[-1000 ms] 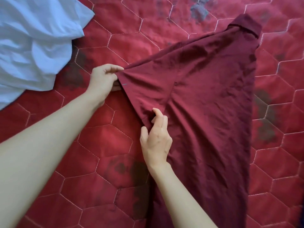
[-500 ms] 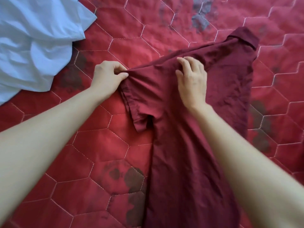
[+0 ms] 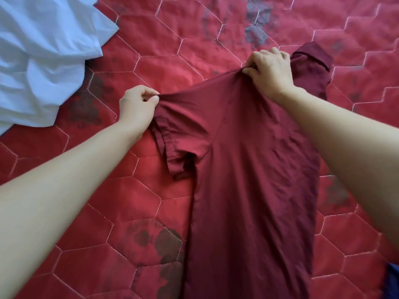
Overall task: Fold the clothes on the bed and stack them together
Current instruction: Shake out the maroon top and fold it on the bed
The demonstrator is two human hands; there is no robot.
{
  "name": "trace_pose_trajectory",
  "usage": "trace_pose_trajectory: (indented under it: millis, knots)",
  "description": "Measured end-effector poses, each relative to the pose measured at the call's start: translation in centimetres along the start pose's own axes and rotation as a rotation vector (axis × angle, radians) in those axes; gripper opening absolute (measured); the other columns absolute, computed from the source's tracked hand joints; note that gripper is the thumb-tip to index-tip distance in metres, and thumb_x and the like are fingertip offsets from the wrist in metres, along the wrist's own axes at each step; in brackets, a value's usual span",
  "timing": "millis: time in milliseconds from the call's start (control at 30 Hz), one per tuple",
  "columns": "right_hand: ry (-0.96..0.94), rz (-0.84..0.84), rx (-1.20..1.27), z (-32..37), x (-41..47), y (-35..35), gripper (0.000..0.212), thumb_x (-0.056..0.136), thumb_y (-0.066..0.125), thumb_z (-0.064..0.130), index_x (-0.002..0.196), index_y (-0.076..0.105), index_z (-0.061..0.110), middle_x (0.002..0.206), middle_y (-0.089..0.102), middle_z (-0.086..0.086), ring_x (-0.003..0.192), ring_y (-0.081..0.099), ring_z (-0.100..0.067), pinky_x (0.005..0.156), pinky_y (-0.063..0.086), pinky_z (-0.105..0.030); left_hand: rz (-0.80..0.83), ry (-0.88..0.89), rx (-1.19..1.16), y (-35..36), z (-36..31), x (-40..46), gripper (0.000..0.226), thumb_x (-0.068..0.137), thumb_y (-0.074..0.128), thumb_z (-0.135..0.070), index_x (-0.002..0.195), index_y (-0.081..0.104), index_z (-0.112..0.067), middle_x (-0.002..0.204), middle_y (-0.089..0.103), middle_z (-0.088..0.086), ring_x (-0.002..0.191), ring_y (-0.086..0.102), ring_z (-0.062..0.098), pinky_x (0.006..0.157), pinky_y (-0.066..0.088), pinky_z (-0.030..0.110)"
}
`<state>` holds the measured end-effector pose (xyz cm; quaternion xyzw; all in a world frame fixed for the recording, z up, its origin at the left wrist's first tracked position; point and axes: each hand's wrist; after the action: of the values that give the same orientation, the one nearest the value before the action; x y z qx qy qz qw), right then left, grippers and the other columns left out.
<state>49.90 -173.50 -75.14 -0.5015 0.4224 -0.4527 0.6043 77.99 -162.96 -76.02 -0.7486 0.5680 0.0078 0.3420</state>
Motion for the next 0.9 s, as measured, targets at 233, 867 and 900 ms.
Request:
trace_pose_trajectory:
  millis: [233,867,900]
  knots:
    - [-0.081,-0.182,0.001,3.8,-4.0,2.3,0.031,0.092,0.046,0.034,0.113,0.062,0.018,0.119,0.058,-0.004,0.118,0.048,-0.026,0.107,0.025,-0.038,-0.211,0.640,0.477,1.4,-0.1,-7.1,0.028,0.084,0.060,-0.015,0.112,0.063,-0.009,0.116,0.059,0.010,0.104,0.054,0.030,0.091,0.042,0.038]
    - [-0.149,-0.090,0.098,6.3,-4.4,4.5,0.033,0.094,0.050,0.032,0.125,0.056,0.023,0.133,0.049,0.004,0.127,0.042,-0.017,0.114,0.020,-0.036,-0.158,0.584,0.582,0.8,5.3,-13.4,0.010,0.075,0.081,-0.019,0.078,0.073,-0.013,0.072,0.066,0.001,0.070,0.056,0.028,0.065,0.037,0.036]
    - [-0.144,-0.104,0.117,6.3,-4.4,4.6,0.030,0.094,0.051,0.030,0.122,0.058,0.021,0.132,0.051,0.004,0.126,0.043,-0.018,0.113,0.021,-0.036,-0.213,0.662,0.580,0.6,4.8,-13.4,0.007,0.076,0.079,-0.015,0.075,0.072,-0.014,0.071,0.065,-0.001,0.069,0.054,0.026,0.065,0.035,0.036]
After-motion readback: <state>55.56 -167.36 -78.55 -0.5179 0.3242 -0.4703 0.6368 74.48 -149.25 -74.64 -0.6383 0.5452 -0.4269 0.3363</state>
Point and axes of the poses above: each hand's wrist, its own x-axis towards the middle knuckle, its own y-axis out of the palm, z = x × y
